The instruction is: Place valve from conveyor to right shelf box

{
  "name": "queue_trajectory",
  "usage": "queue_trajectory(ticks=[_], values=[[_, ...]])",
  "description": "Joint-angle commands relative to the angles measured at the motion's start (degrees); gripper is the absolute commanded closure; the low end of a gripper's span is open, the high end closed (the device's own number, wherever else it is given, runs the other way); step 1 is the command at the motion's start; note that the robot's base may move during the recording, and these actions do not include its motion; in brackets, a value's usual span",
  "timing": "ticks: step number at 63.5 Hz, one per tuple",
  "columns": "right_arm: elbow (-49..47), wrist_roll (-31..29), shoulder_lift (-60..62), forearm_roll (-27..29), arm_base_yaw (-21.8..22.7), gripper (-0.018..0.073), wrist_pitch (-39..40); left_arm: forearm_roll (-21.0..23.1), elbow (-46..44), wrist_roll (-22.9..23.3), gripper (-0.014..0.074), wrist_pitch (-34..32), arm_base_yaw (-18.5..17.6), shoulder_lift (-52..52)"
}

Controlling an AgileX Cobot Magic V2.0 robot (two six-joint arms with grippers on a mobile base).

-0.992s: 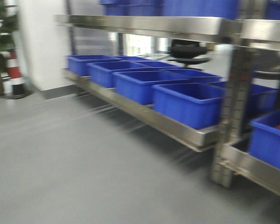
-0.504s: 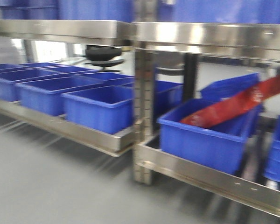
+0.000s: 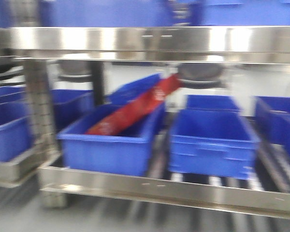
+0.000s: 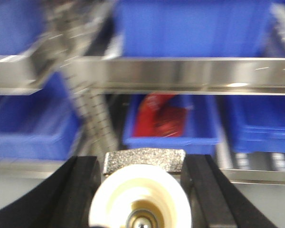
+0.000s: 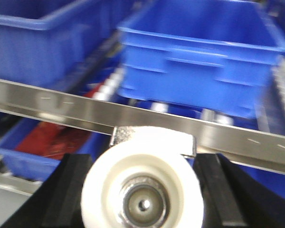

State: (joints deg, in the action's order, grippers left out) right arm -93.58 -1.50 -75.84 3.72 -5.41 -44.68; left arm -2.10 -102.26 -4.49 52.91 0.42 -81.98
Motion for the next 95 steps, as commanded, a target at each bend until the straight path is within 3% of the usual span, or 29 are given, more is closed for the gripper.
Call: queue_trajectory(ticks=[1,95], values=[[-1.1,0.0,1.0,-0.7,0.2,0.0711,4.1,0.4,-0.8,0.2,0.0708,-2.9,-0.3,0.4],[-1.1,0.0,1.0,-0.7,0.2,0.0711,4.1,0.4,-0.8,0.2,0.0708,-2.9,-0.3,0.4]])
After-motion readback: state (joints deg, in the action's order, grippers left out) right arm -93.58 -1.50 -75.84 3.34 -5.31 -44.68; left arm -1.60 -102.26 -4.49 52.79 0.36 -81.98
